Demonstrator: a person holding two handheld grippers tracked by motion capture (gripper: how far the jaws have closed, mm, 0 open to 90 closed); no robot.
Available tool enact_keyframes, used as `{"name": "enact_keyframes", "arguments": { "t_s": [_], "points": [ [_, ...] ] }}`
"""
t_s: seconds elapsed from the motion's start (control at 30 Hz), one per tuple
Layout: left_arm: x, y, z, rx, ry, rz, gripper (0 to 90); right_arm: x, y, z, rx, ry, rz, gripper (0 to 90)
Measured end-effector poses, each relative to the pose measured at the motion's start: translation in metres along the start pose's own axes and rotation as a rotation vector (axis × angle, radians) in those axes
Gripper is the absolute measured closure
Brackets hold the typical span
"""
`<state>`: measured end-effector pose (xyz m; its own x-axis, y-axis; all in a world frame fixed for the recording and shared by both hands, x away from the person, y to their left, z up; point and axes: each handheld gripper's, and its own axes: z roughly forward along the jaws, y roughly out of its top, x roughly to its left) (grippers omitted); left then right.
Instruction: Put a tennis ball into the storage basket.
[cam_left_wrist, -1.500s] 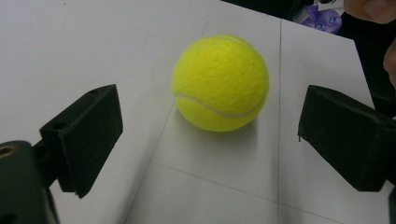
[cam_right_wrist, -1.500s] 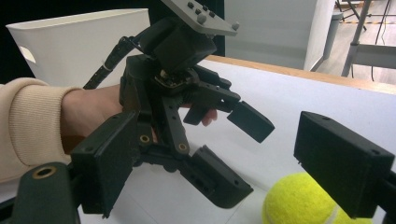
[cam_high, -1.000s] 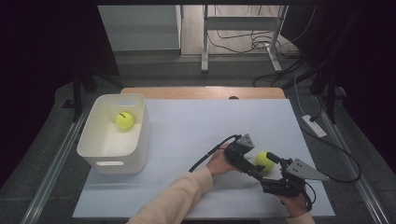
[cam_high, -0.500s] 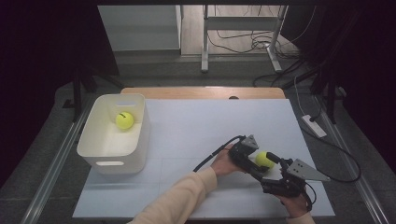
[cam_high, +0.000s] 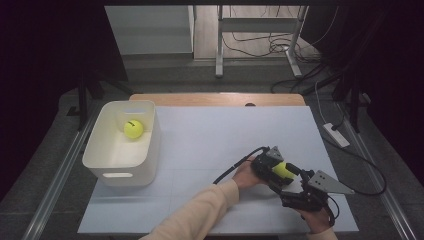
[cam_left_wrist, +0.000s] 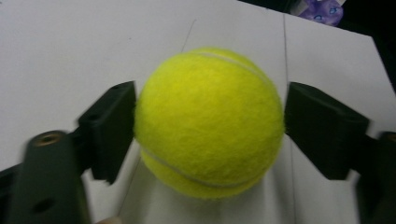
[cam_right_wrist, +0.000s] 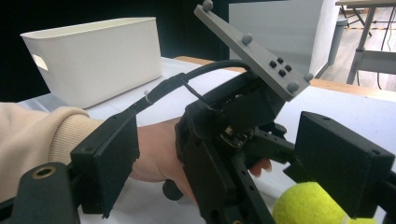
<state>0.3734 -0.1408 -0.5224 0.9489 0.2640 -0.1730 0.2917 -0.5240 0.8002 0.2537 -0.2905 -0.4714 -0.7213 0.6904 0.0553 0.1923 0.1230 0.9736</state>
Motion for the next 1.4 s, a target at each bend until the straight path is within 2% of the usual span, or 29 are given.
{"name": "enact_keyframes", "arguments": {
  "t_s": [0.1, 0.13, 0.3, 0.47, 0.7, 0.83, 1.4],
  "points": [
    [0.002, 0.0, -0.001, 0.002, -0.009, -0.018, 26.0, 0.0, 0.0, 0.0, 0.0, 0.0, 0.001, 13.8],
    [0.003, 0.0, -0.001, -0.002, -0.016, -0.037, 26.2, 0.0, 0.0, 0.0, 0.0, 0.0, 0.001, 13.8],
    [0.005, -0.001, -0.005, 0.006, -0.017, -0.031, 26.7, 0.0, 0.0, -0.001, 0.0, -0.002, 0.003, 13.8],
    [0.008, -0.003, -0.012, -0.024, -0.03, -0.054, 27.0, -0.001, -0.001, 0.0, 0.0, -0.003, 0.003, 13.8],
    [0.01, -0.003, -0.022, -0.043, -0.025, -0.056, 27.1, -0.001, -0.001, 0.0, 0.004, -0.003, 0.003, 13.8],
    [0.011, -0.004, -0.03, -0.05, -0.015, -0.05, 27.1, -0.001, -0.001, 0.0, 0.005, -0.004, 0.003, 13.8],
    [0.017, -0.012, -0.057, -0.08, 0.038, -0.068, 27.1, -0.001, -0.003, 0.002, 0.016, -0.004, 0.0, 13.8]
  ]
}}
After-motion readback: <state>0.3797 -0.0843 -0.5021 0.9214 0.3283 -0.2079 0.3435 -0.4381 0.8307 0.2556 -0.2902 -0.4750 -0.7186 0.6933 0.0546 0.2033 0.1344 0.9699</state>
